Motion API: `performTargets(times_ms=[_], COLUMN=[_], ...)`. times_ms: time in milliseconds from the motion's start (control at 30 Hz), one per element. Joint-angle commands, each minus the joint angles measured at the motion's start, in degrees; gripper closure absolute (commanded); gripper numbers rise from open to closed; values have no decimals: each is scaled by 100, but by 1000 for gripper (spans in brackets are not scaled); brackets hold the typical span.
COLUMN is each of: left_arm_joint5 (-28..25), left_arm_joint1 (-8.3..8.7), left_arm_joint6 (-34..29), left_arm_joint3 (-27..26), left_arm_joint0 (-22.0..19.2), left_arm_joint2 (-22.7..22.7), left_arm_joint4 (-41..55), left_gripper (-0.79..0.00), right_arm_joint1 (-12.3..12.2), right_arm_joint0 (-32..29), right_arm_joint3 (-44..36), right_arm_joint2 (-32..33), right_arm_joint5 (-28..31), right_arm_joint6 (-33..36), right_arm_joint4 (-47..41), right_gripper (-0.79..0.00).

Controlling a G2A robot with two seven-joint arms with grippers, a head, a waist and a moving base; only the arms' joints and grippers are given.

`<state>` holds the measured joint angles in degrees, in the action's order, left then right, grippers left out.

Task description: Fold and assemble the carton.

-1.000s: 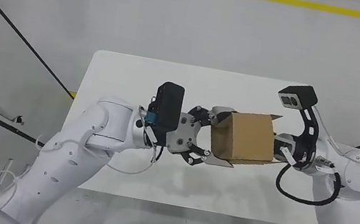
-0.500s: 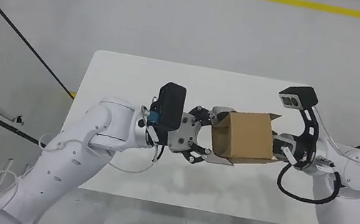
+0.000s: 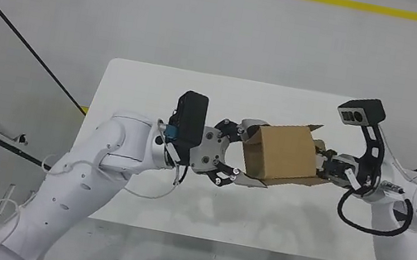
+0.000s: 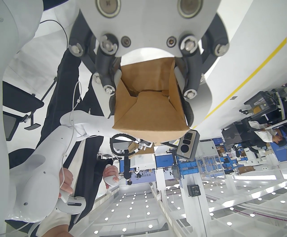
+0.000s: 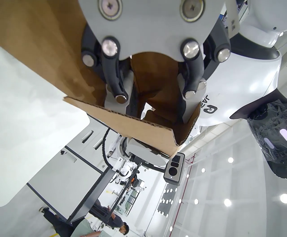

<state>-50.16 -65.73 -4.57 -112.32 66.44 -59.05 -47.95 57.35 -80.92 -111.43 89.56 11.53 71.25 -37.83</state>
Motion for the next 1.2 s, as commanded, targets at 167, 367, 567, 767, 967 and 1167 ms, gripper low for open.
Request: performTargets(times_ms=[167,367,567,767,967,1167], left_arm_joint5=[-37,-60,-46,-52,-22,1], left_arm_joint1=[20,16,1,-19,-35,-36], left_arm_joint6=[-91,-122,-117,-137,-129,-158], left_arm_joint3=[-24,9,63,106,143,124], left_arm_joint0=[19,-11,-58,-86,-105,-75], left_arm_joint2=[-105,-85,-37,72,127,130], left_arm_joint4=[135,182,167,155,136,101], left_gripper=[0,0,0,0,0,0], right_arm_joint1=[-14,-12,-12,-10,-10,-15], right_arm_joint0=[-83,-123,-101,17,193,237], right_arm_joint3=[164,315,422,382,298,258], right_arm_joint2=[119,145,138,108,67,49], right_arm_joint5=[-49,-57,-72,-94,-158,-226], right_arm_joint6=[164,265,351,393,428,469], right_arm_joint4=[-428,-773,-915,-1013,-1050,-1054], right_gripper=[-542,-529,-508,-440,-446,-453])
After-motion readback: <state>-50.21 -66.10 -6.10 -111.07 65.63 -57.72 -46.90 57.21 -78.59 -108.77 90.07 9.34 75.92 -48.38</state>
